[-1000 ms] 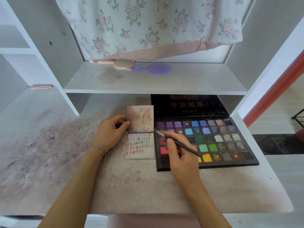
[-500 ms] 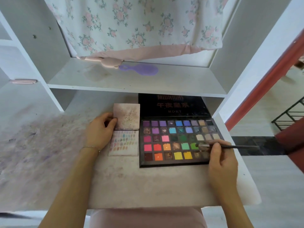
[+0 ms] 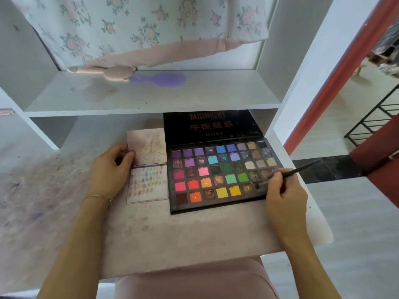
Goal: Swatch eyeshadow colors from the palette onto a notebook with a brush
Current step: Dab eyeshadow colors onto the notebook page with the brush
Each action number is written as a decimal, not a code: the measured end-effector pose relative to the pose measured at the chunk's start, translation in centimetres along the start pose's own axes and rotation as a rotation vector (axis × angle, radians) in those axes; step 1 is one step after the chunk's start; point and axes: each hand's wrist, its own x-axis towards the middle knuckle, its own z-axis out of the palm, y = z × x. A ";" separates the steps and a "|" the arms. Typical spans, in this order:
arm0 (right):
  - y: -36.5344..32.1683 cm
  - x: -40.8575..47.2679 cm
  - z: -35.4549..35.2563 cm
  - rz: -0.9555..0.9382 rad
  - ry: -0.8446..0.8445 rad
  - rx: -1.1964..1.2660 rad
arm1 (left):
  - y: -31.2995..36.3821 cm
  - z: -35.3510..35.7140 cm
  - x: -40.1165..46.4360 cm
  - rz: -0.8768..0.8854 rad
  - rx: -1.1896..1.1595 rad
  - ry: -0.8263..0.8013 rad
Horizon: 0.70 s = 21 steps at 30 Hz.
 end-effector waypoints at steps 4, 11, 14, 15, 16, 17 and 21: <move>-0.2 -0.1 0.0 -0.026 0.042 -0.015 | 0.0 -0.1 0.0 0.012 0.012 0.007; -0.5 -0.1 0.0 -0.014 0.019 -0.010 | 0.1 0.0 0.0 0.006 0.013 0.005; -0.7 -0.1 -0.1 0.006 0.044 0.005 | 0.2 0.0 -0.1 -0.004 -0.003 -0.001; -0.8 -0.2 -0.1 0.005 0.037 0.015 | 0.1 0.0 -0.1 -0.006 -0.004 -0.003; -0.9 -0.2 0.0 0.001 0.024 0.027 | 0.1 0.0 -0.1 -0.006 0.001 -0.003; -1.0 -0.3 0.1 -0.002 0.006 0.043 | 0.1 0.0 -0.1 -0.006 0.007 -0.003; -1.9 -0.7 1.0 -0.011 -0.086 0.149 | 0.2 0.0 -0.1 -0.008 0.012 -0.005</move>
